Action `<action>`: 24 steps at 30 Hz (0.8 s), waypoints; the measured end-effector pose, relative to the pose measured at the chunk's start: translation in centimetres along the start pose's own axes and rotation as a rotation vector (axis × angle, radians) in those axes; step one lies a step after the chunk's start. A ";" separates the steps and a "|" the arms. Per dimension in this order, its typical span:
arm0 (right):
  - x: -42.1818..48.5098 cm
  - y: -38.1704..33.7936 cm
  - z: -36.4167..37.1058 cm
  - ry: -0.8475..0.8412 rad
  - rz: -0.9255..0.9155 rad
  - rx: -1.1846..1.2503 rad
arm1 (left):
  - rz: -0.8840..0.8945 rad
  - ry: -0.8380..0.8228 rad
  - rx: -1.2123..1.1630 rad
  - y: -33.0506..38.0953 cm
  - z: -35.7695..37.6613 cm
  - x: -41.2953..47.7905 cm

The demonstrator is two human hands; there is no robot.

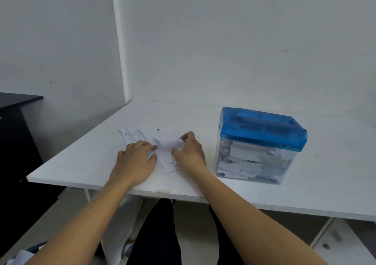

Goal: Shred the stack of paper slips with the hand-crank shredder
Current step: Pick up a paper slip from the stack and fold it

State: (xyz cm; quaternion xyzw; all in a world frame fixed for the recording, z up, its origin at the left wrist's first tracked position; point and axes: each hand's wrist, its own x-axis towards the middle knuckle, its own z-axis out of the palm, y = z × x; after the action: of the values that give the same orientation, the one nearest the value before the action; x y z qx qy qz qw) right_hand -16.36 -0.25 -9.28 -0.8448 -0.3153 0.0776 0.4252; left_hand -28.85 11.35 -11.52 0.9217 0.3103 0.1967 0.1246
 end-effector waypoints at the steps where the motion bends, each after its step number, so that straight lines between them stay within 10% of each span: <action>1: 0.1 0.0 0.0 0.000 0.003 0.028 | 0.002 0.002 -0.004 0.0 0.0 0.0; 9: -0.5 -1.1 -0.7 -0.011 -0.045 0.354 | -0.004 0.159 -0.119 0.4 -0.5 0.4; 16: -1.4 -6.4 -3.3 -0.016 -0.243 0.614 | -0.292 0.008 -1.055 4.6 -5.7 0.3; 24: -1.3 -10.1 -9.8 -0.095 -0.218 0.858 | -0.017 0.056 -1.398 10.5 -12.3 0.9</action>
State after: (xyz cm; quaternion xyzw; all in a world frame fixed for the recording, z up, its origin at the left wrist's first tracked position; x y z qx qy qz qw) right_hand -18.19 -3.11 4.45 -0.5495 -0.3608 0.1947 0.7280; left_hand -28.16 5.09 3.41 0.6175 0.1211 0.3728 0.6820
